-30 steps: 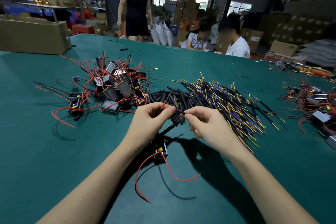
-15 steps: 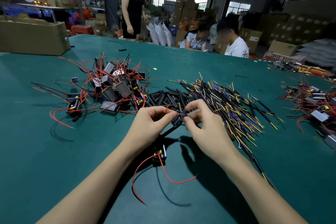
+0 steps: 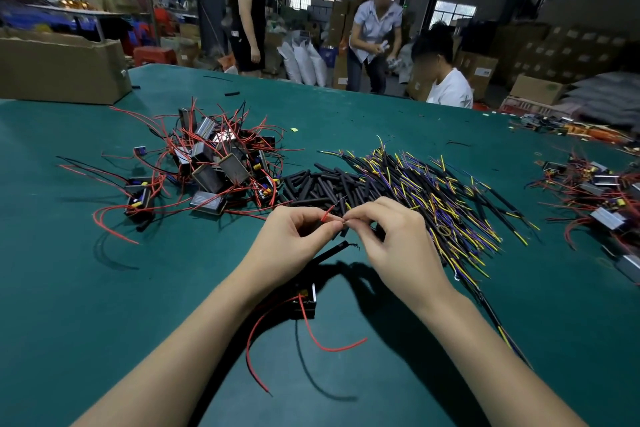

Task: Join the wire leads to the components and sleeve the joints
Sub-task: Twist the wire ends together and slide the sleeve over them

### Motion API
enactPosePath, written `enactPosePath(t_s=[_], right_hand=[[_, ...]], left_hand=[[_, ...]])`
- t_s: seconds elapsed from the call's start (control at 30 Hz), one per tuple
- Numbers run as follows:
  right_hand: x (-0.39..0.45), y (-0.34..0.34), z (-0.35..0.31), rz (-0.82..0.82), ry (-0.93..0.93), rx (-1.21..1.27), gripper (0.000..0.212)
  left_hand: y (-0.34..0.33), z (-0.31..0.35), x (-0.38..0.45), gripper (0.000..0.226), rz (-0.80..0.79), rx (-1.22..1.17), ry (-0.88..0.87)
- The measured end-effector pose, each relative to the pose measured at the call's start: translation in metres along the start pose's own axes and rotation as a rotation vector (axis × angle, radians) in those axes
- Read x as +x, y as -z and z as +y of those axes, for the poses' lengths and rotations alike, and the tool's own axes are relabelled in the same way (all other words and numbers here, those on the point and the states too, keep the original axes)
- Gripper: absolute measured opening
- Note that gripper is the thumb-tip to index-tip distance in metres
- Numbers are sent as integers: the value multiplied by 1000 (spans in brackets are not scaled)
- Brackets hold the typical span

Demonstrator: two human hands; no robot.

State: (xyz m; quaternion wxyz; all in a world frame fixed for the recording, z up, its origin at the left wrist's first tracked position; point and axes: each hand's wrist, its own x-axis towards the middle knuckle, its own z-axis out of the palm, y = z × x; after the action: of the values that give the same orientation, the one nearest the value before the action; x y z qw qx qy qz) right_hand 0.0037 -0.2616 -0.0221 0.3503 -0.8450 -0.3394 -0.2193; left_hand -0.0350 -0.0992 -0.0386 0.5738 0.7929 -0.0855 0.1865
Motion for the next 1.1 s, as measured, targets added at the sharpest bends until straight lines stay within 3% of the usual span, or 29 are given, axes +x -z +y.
enactPosePath(t_s=[0.23, 0.43, 0.53, 0.73, 1.1], right_hand=[[1, 2, 7, 42, -146, 140, 10], [2, 1, 1, 60, -277, 358, 14], [3, 0, -1, 76, -287, 387, 12], [1, 0, -3, 104, -272, 412, 10], [2, -1, -7, 113, -234, 419, 11]], left_hand=[[-1, 7, -2, 20, 77, -62, 12], [-1, 16, -1, 23, 156, 45, -71], [-4, 20, -2, 26, 154, 34, -89], [-6, 23, -3, 6, 158, -22, -77], [-6, 30, -5, 7, 226, 11, -70]])
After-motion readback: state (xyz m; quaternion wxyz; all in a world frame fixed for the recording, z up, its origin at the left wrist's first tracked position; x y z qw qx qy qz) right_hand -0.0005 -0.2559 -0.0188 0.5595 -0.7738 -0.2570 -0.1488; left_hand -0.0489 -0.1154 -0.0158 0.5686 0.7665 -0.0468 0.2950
